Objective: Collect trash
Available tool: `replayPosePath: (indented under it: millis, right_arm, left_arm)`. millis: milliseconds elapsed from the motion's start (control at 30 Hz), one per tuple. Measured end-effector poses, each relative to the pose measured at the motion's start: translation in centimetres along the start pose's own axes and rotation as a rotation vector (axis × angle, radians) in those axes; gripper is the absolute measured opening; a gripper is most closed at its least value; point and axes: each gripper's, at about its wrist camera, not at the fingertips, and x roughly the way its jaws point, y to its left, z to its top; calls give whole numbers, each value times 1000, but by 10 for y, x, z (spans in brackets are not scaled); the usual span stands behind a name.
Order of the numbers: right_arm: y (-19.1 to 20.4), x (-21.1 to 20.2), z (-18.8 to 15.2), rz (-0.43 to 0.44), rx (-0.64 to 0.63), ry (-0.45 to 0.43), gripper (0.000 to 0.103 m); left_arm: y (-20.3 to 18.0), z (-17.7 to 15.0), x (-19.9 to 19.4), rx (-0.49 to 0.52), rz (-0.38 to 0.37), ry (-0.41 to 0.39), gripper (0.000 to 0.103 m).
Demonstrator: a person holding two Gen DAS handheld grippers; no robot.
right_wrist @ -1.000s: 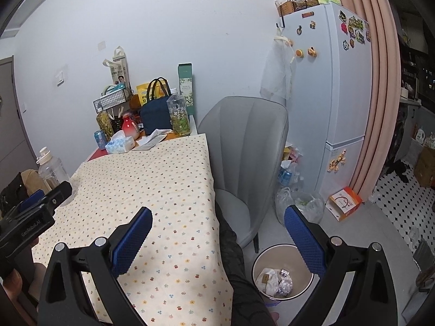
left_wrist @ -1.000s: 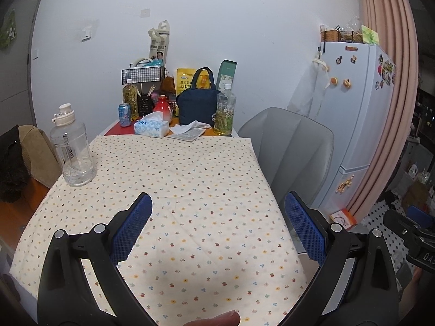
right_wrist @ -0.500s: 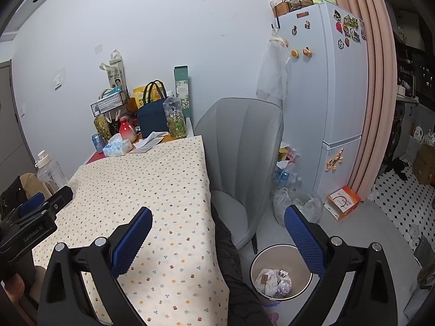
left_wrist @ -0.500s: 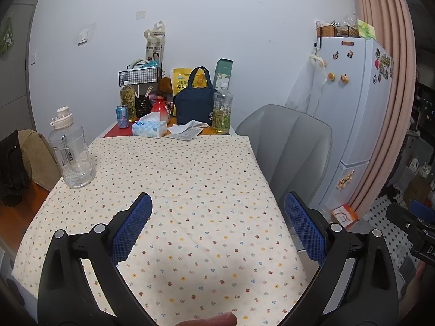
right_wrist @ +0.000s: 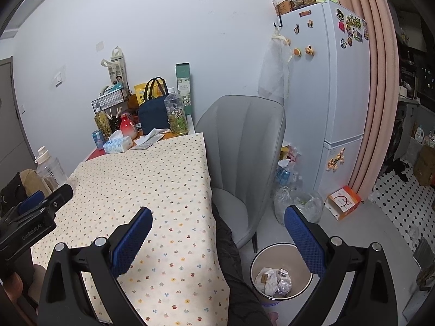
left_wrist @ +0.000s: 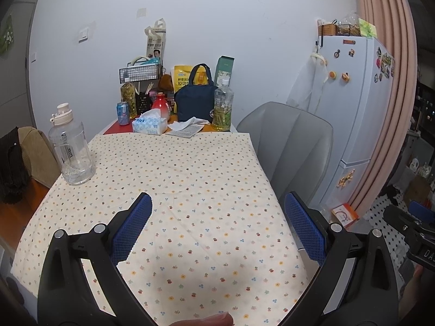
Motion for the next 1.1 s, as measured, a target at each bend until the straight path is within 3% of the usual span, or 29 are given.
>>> replayPosePath:
  millis: [1100]
  right_arm:
    - [-4, 3, -3, -5, -5, 4, 95]
  left_arm:
    - [2, -5, 3, -14, 6, 11, 97]
